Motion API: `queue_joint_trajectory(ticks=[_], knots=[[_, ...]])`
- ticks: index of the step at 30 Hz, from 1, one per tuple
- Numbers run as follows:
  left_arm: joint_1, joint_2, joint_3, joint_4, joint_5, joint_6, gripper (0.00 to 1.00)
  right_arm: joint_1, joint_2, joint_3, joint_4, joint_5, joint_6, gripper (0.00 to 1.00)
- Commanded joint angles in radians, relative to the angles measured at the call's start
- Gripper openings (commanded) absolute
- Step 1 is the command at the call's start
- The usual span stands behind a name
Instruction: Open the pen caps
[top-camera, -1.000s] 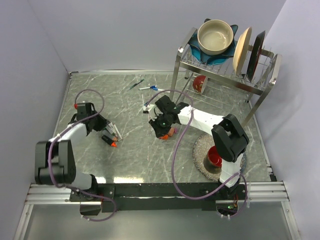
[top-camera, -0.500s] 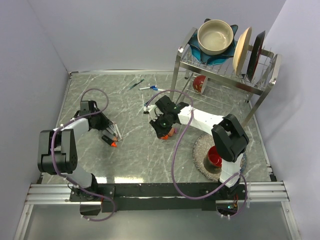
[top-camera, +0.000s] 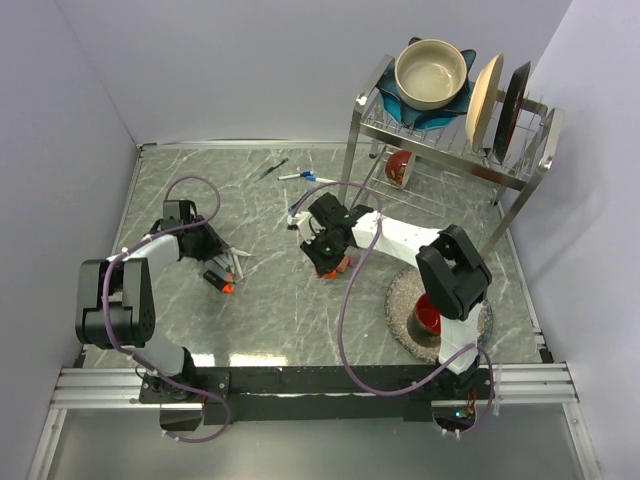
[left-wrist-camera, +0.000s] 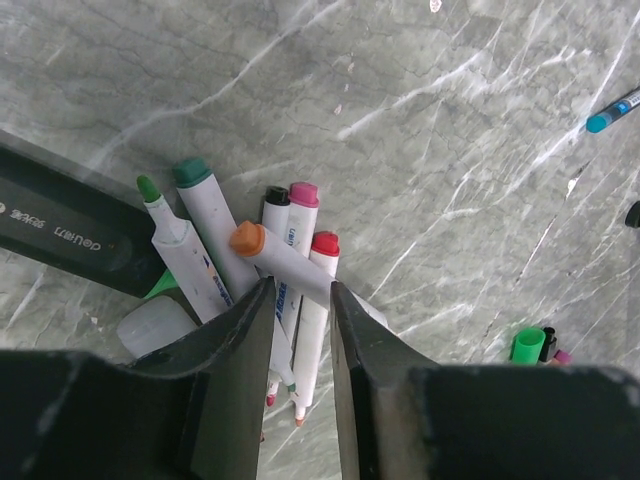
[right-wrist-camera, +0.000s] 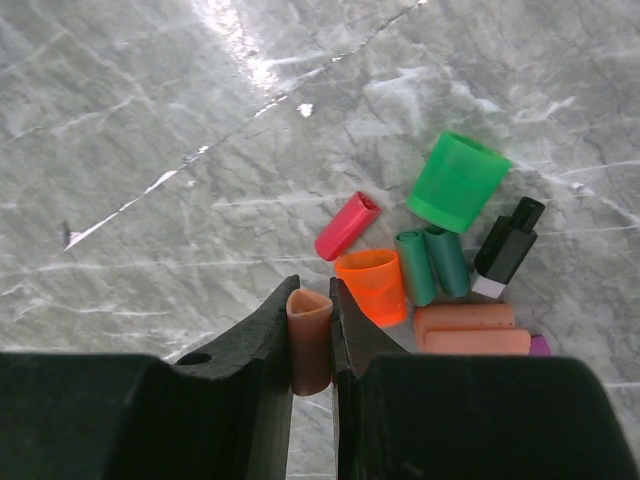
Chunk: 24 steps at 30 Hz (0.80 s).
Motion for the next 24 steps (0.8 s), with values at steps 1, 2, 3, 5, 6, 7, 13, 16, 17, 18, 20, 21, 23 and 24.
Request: queue_joint_trajectory(ticks=[1, 2, 3, 5, 6, 7, 13, 16, 17, 18, 20, 21, 23, 24], knots=[[-0.003, -0.016, 0.040, -0.005, -0.013, 0.022, 0.34, -0.005, 0.006, 0.046, 0.028, 0.050, 0.007, 0.09], [-0.003, -0.024, 0.041, -0.010, -0.017, 0.024, 0.34, -0.005, 0.006, 0.046, 0.033, 0.056, 0.008, 0.09], [-0.003, -0.027, 0.044, -0.013, -0.019, 0.025, 0.34, -0.006, 0.004, 0.046, 0.037, 0.060, 0.011, 0.10], [-0.003, -0.041, 0.050, -0.022, -0.024, 0.028, 0.35, -0.005, 0.012, 0.054, 0.046, 0.067, 0.013, 0.11], [-0.003, -0.047, 0.052, -0.027, -0.025, 0.030, 0.36, -0.005, 0.015, 0.055, 0.048, 0.067, 0.010, 0.12], [-0.005, -0.057, 0.057, -0.030, -0.027, 0.034, 0.37, -0.005, 0.016, 0.058, 0.054, 0.067, 0.008, 0.12], [-0.003, -0.108, 0.070, -0.053, -0.039, 0.044, 0.42, -0.005, 0.023, 0.057, 0.073, 0.073, 0.010, 0.19], [-0.005, -0.140, 0.069, -0.053, -0.036, 0.044, 0.46, -0.005, 0.024, 0.057, 0.074, 0.078, 0.007, 0.27], [-0.003, -0.149, 0.069, -0.051, -0.036, 0.045, 0.46, -0.003, 0.024, 0.057, 0.076, 0.080, 0.007, 0.30], [-0.003, -0.157, 0.069, -0.053, -0.033, 0.045, 0.47, -0.005, 0.024, 0.057, 0.074, 0.080, 0.007, 0.32], [-0.003, -0.177, 0.072, -0.054, -0.025, 0.048, 0.48, -0.003, 0.024, 0.055, 0.074, 0.083, 0.007, 0.36], [-0.003, -0.183, 0.075, -0.054, -0.021, 0.051, 0.50, -0.003, 0.024, 0.055, 0.074, 0.084, 0.007, 0.37], [-0.005, -0.199, 0.077, -0.048, 0.001, 0.054, 0.52, -0.003, 0.023, 0.055, 0.077, 0.087, 0.007, 0.39], [-0.003, -0.203, 0.077, -0.044, 0.007, 0.056, 0.53, -0.003, 0.021, 0.055, 0.076, 0.086, 0.007, 0.39]])
